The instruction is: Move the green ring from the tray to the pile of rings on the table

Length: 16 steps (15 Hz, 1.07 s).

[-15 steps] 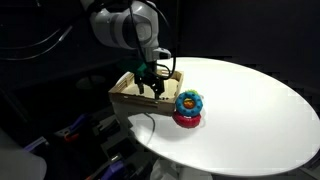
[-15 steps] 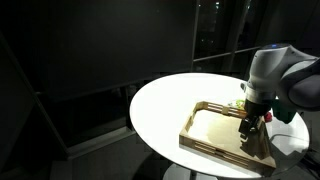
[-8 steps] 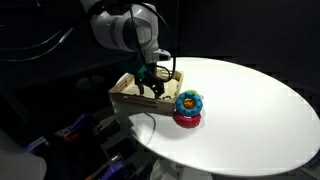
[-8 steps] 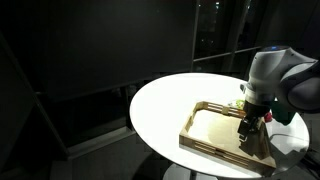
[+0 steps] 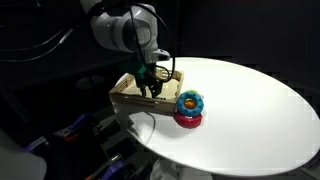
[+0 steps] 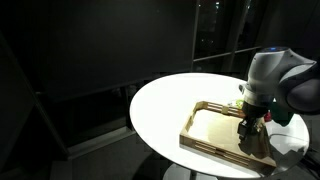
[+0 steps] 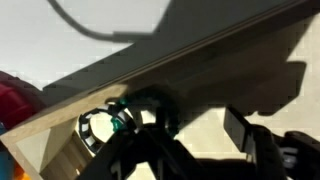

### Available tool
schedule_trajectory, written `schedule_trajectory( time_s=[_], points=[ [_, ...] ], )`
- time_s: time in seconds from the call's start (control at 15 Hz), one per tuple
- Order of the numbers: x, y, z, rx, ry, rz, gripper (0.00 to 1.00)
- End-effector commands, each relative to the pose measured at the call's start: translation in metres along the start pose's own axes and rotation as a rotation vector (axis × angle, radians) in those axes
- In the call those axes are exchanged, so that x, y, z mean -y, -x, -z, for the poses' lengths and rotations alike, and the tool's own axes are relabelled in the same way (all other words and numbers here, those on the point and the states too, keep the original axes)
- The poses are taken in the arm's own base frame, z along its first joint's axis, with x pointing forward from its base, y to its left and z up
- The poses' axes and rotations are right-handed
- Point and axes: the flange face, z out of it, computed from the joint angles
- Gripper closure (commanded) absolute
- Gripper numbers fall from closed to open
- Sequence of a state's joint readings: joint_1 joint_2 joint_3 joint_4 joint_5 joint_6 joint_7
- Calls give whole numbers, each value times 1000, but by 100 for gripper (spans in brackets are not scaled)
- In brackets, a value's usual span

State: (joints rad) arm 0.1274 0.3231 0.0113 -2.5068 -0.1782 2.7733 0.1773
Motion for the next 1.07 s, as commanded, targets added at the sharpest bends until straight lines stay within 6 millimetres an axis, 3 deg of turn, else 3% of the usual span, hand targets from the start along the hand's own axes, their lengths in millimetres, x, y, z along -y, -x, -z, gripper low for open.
schedule_trajectory(
  time_s=[0.0, 0.27, 0.53, 1.0],
  points=[
    [3, -6, 7, -23, -11, -8, 69],
    [4, -7, 14, -26, -24, -22, 97],
    [2, -10, 23, -31, -40, -52, 94],
    [-3, -23, 67, -108, -73, -112, 94]
  ],
)
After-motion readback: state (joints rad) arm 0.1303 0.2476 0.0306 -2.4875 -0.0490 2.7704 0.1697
